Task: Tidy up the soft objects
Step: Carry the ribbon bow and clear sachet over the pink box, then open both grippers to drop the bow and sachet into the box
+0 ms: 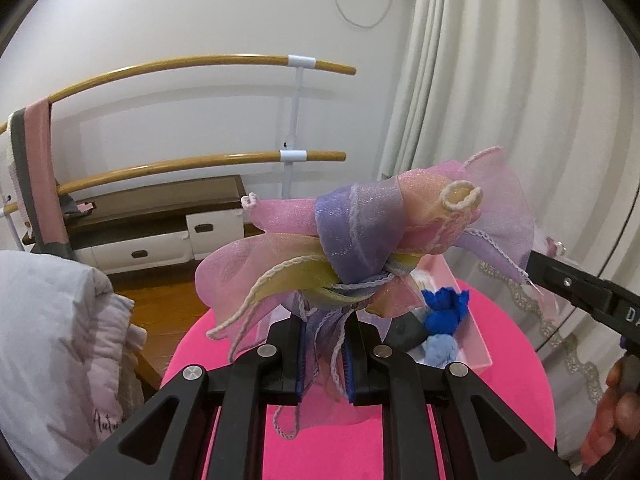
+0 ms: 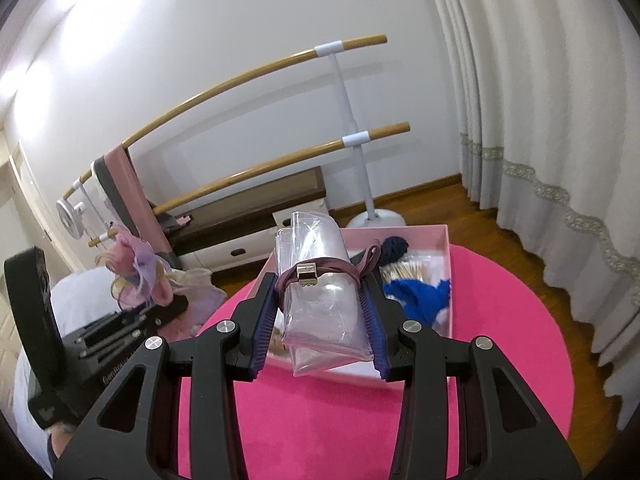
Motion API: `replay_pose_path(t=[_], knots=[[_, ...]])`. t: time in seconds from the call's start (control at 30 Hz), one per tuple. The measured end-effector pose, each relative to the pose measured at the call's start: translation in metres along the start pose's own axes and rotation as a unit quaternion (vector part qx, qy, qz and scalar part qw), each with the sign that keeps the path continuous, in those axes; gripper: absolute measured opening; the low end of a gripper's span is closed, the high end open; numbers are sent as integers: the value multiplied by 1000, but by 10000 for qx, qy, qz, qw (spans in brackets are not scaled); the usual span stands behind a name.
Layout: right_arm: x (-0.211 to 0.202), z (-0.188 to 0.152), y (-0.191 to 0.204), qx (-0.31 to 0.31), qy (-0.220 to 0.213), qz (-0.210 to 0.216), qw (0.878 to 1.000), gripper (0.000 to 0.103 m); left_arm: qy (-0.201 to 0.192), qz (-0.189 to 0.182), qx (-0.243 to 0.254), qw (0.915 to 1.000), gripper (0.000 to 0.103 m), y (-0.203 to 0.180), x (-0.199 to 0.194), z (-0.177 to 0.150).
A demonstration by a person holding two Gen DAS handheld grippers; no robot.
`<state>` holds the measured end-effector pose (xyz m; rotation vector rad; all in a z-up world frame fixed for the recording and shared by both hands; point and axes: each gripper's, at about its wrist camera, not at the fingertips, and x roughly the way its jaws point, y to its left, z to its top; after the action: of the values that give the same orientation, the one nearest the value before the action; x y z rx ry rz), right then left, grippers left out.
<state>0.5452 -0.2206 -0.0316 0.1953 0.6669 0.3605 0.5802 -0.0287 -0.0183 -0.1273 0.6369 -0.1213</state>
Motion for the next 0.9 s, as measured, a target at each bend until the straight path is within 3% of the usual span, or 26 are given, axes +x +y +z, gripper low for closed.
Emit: replay_pose_path(t=[0.37,0.9], knots=[[60,4,-18,206,355,-28,9992,38,198,-68,-58,9998,12,2,81,33],[118,-7,-31,412,854,-140,9954,39,738,-51,-95,9972,18,-4,176,42]])
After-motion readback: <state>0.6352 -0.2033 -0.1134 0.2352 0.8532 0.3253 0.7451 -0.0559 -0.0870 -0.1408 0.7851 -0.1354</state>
